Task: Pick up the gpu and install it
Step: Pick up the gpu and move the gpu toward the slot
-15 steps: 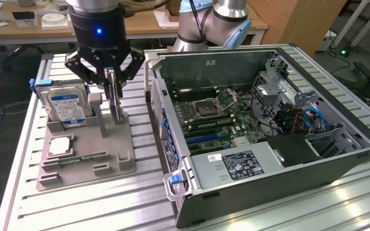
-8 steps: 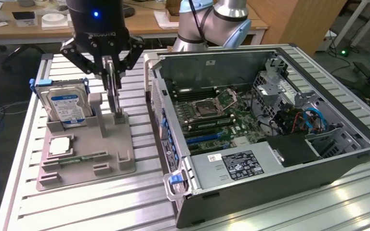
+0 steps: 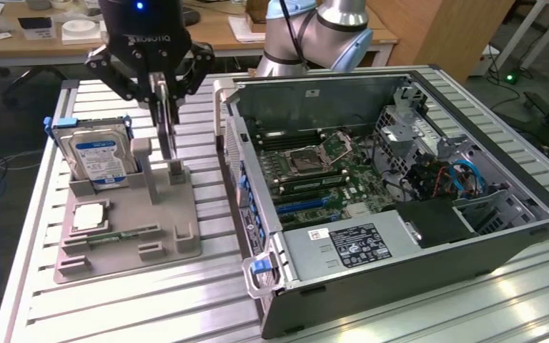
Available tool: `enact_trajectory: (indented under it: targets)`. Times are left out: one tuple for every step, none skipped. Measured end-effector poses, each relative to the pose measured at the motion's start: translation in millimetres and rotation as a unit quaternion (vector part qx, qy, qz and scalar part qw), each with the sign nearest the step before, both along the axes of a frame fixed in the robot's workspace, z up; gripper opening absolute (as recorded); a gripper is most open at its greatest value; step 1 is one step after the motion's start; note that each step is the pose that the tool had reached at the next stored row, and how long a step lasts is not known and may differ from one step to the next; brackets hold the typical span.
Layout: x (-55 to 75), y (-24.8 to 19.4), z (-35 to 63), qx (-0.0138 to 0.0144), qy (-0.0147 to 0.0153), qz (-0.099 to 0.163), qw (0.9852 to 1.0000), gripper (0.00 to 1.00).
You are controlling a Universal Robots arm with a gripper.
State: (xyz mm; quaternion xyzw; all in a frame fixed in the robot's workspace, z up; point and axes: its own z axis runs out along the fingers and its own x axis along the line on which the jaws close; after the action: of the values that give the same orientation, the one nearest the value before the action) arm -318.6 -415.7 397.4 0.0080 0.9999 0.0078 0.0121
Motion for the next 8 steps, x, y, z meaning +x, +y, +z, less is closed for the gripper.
enact_trajectory:
  targets:
    - [0.0,0.0,2.6,0.0000,0.0000,0.000,1.0000,0.28]
    - [0.0,0.0,5.5,0.0000,0.0001,0.000,1.0000,0.28]
    - [0.0,0.0,8.1,0.0000,0.0000,0.000,1.0000,0.28]
    - [0.0,0.0,10.7,0.0000,0.0000,0.000,1.0000,0.28]
    - [0.0,0.0,13.0,0.0000,0.0001,0.000,1.0000,0.28]
    - [0.0,0.0,14.8,0.0000,0.0000,0.000,1.0000,0.28]
    - [0.0,0.0,16.5,0.0000,0.0000,0.000,1.0000,0.28]
    - [0.0,0.0,18.4,0.0000,0.0000,0.000,1.0000,0.28]
